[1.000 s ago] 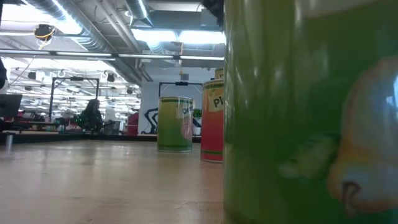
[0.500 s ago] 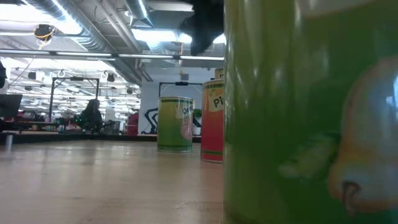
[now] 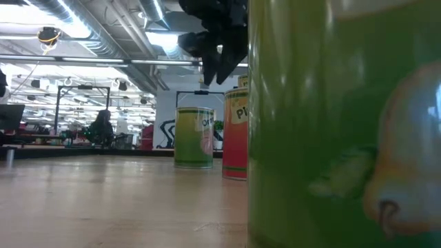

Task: Pick and place cans onto a shelf
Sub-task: Put the canned orange on the shelf

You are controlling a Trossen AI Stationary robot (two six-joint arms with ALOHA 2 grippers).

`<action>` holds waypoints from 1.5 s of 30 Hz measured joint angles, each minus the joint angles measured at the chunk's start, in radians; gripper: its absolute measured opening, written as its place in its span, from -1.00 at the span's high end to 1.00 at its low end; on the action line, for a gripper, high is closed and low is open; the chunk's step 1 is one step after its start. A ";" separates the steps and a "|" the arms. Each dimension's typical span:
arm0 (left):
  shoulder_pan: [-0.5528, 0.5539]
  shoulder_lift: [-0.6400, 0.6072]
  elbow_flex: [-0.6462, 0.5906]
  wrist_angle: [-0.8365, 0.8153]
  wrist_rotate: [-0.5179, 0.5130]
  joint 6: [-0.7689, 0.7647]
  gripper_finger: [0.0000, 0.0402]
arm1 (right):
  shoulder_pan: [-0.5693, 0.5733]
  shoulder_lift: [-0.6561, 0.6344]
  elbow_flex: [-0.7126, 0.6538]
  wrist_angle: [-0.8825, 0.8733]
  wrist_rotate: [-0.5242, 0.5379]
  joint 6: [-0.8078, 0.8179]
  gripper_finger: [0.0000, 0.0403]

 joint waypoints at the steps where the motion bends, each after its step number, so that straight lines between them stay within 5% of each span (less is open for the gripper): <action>1: 0.000 -0.001 0.000 0.000 0.000 0.000 1.00 | 0.002 0.001 0.000 0.010 0.000 -0.014 0.44; 25: 0.000 0.000 0.000 0.000 0.000 0.003 1.00 | -0.018 0.123 0.006 0.062 0.071 -0.027 0.46; 39: 0.000 0.000 0.000 0.000 0.000 0.003 1.00 | -0.020 0.127 0.003 0.095 0.080 -0.022 0.95; 45: 0.000 0.000 0.000 0.000 0.000 0.003 1.00 | -0.020 0.123 0.002 0.094 0.079 0.002 0.98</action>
